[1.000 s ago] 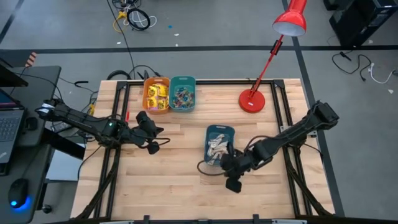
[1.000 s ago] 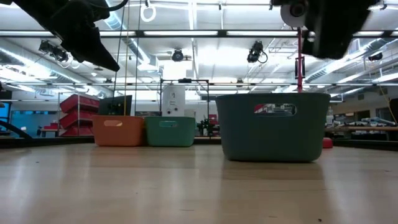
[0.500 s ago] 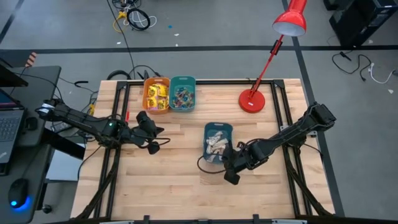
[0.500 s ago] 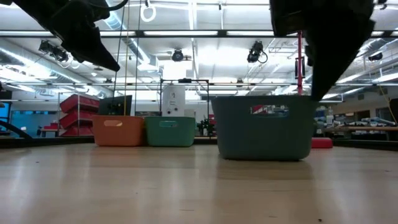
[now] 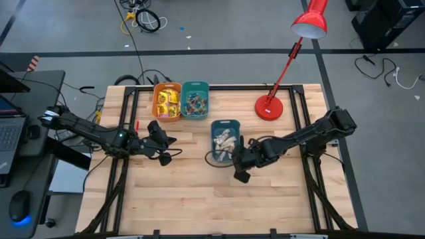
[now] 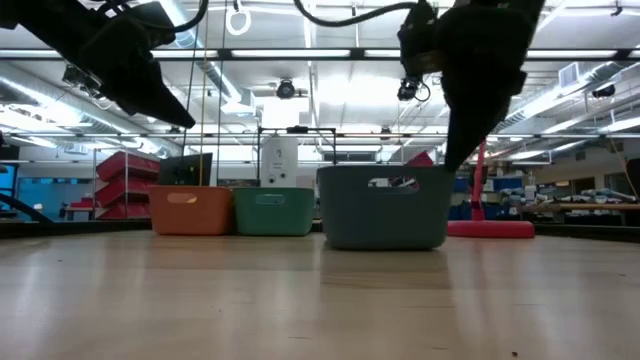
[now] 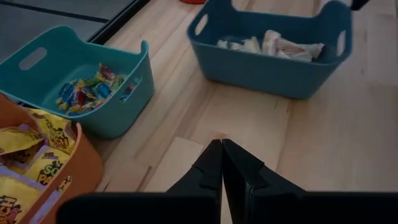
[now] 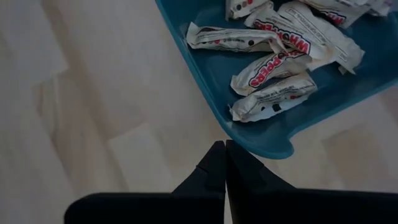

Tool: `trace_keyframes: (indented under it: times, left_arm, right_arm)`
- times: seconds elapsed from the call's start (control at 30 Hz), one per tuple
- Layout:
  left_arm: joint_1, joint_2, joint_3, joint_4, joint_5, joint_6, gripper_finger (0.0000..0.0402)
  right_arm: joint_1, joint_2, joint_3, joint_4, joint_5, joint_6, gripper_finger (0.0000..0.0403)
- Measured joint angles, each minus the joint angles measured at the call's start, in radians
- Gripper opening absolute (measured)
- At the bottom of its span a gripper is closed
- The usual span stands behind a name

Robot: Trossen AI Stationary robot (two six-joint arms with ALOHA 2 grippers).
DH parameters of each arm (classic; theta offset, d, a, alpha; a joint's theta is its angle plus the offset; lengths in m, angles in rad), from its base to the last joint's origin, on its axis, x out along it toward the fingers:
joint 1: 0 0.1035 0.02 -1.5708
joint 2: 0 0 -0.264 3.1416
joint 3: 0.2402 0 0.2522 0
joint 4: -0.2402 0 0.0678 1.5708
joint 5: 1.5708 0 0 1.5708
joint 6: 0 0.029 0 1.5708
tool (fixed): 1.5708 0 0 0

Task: Sort candy
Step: Move the blue bin to the right side of the green bin

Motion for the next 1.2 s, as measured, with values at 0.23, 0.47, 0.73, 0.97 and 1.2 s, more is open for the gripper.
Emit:
trace_keyframes:
  times: [0.23, 0.47, 0.73, 0.97, 1.2]
  left_arm:
    - [0.0, 0.0, 0.0, 0.005, -0.002, 0.025, 0.0015]
    - [0.0, 0.0, 0.0, 0.004, -0.002, 0.028, 0.0015]
    - [0.0, 0.0, 0.0, 0.004, -0.002, 0.029, 0.0015]
    - [0.0, 0.0, 0.0, 0.005, -0.002, 0.03, 0.0015]
    - [0.0, -0.001, 0.0, 0.011, -0.002, 0.03, 0.0015]
  right_arm:
    - [-0.065, 0.0, 0.0, 0.026, -0.005, -0.078, 0.0]
    - [-0.055, 0.0, 0.0, 0.113, -0.058, -0.096, 0.0]
    - [-0.031, 0.003, 0.0, 0.293, -0.064, -0.176, 0.0]
    - [-0.061, 0.07, 0.0, 0.442, -0.067, -0.302, 0.0]
    - [-0.076, 0.136, 0.0, 0.555, -0.041, -0.43, 0.0]
